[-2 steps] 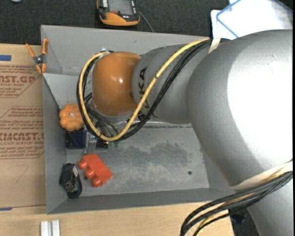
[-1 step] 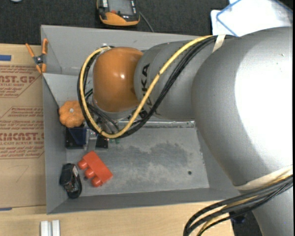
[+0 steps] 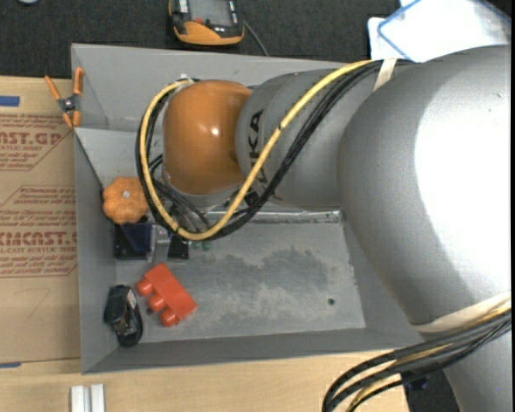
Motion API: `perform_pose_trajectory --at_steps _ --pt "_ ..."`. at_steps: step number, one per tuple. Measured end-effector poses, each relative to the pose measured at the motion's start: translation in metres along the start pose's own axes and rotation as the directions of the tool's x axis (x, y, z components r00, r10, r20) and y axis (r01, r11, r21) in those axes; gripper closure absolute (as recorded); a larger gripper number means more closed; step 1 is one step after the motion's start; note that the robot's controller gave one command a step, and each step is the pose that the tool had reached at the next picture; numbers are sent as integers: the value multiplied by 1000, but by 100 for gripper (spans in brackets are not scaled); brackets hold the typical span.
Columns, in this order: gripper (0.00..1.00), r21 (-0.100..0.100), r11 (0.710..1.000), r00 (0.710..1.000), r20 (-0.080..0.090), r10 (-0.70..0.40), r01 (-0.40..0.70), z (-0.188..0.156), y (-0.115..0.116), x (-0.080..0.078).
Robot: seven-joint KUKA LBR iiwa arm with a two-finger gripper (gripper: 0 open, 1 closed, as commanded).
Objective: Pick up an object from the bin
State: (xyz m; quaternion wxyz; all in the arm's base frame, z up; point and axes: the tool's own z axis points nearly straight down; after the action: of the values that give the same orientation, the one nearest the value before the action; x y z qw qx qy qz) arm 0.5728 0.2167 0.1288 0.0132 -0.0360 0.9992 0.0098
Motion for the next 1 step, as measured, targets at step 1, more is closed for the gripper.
perform_pose_trajectory --at_steps 1 --pt "100 -1 1000 1000 0 0 0 -21 1 -1"
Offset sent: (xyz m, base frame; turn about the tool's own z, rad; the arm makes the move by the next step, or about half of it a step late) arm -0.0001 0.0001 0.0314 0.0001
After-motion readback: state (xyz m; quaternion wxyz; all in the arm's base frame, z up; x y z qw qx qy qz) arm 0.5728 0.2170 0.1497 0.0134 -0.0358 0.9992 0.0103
